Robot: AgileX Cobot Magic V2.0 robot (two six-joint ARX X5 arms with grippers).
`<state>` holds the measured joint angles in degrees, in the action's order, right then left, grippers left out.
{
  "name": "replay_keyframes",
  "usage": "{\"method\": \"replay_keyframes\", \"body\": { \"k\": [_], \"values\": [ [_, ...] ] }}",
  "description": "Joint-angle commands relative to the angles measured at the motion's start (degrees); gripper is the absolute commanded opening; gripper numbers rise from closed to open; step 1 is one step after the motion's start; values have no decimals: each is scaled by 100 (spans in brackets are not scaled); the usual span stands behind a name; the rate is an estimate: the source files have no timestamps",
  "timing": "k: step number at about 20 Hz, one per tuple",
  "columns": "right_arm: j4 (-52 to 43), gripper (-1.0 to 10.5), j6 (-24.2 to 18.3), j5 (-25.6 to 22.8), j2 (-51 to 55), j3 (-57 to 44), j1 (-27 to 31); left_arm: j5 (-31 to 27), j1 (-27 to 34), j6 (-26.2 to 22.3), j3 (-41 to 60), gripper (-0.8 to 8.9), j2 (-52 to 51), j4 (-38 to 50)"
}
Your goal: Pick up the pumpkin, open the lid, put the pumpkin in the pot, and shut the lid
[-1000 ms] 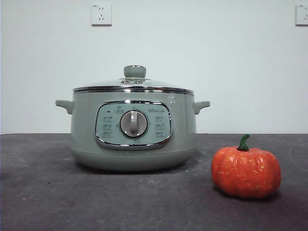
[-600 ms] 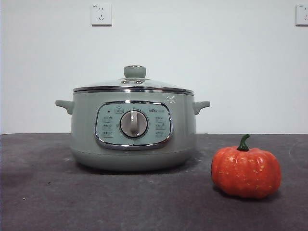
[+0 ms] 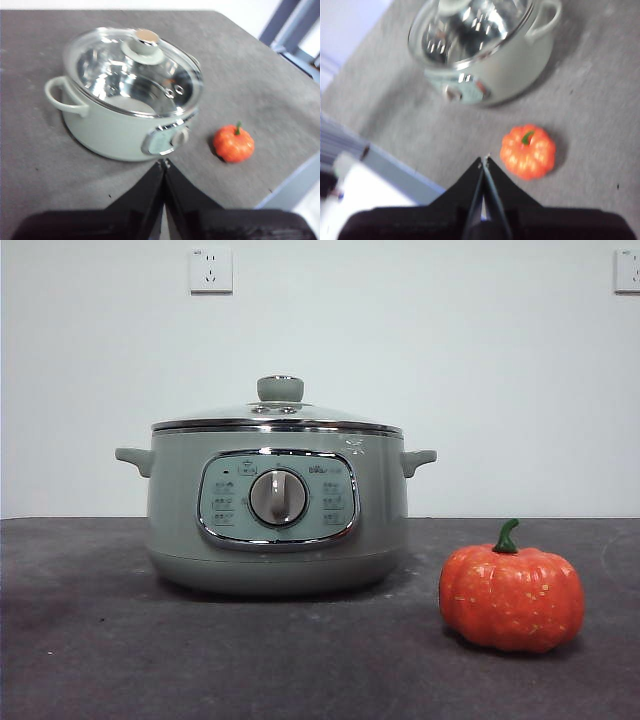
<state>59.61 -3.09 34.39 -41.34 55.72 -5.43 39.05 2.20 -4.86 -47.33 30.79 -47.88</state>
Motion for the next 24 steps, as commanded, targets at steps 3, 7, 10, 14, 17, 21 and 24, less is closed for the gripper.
{"method": "replay_keyframes", "body": {
  "k": [3,7,10,14,17,21,24],
  "values": [
    [382,-12,-599,-4,-205,275,-197,114,-59,-492,-177,-8,125,-415],
    [367,56,-592,-24,-212,275,-258,109,-74,-455,-179,71,125,-415],
    [302,570,-522,-24,-212,275,-258,111,-77,-417,-179,639,129,-404],
    [260,693,-400,-22,-243,275,-258,111,-74,-413,-179,658,129,-407],
    [262,693,-382,-26,-315,275,-260,111,-77,-413,-179,658,129,-409],
    [254,692,-385,-323,-632,275,-509,111,-77,-389,-179,658,129,-404],
    [251,693,-385,-1067,-1108,275,-1016,114,-77,-389,-179,657,129,-407]
  ]
}}
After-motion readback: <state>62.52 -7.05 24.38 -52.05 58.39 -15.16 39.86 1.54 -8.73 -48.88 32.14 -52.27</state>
